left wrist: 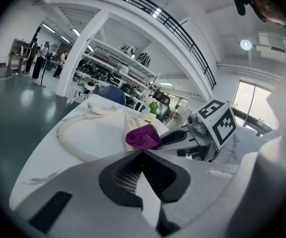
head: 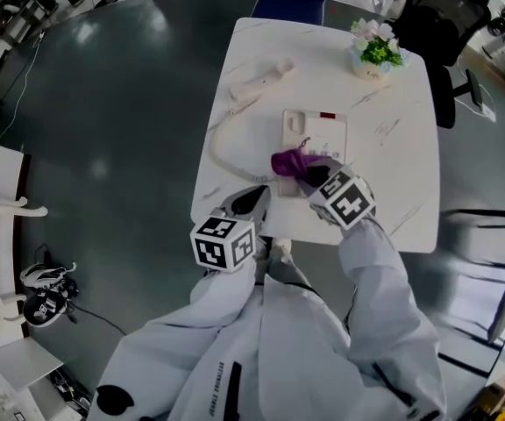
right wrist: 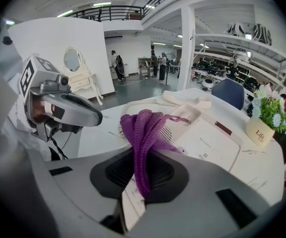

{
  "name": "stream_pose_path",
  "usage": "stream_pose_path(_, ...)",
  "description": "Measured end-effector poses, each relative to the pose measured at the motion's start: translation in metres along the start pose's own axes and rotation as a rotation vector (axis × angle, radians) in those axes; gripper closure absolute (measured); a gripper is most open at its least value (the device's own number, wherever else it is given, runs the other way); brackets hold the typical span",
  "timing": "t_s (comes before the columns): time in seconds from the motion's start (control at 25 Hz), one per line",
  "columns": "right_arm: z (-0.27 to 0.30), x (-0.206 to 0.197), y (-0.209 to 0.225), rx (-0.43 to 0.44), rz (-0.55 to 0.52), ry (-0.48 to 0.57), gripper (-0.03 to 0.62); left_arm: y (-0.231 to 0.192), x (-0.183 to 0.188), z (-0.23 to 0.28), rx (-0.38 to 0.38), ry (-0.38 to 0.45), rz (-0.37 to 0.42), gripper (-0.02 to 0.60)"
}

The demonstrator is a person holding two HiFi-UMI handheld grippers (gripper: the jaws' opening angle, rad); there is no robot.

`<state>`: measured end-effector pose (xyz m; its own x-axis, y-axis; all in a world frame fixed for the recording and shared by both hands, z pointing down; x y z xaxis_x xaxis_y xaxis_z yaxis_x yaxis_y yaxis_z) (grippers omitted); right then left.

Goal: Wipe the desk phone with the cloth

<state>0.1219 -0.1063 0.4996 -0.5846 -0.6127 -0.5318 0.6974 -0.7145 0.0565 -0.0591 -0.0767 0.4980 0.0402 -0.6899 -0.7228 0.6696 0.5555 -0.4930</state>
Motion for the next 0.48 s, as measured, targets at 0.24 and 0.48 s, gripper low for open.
stream_pose_path(0.24,0.000,-0.006,-0.009,0.007,0.018,-0.006,0.556,0.001,-0.005,-0.004,-0.009,-0.012,0.008,0.583)
stream_pose_path(0.48,0.000,-0.009,-0.017,0.010,0.016,-0.021,0.556,0.002,-0.008,-0.008,-0.016,-0.016,0.017,0.583)
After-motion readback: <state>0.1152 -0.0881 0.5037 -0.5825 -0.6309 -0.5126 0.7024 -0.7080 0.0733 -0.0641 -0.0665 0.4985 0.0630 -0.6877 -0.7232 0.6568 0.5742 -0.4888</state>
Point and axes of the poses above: the fingertips, and each gripper's own axes: z forward along the fingers, y to its right, x out of its top, the point moved 9 cm from there along -z, backward along the fingers, and after that the axes turned 5 degrees about -y, right-handed, at the moved point
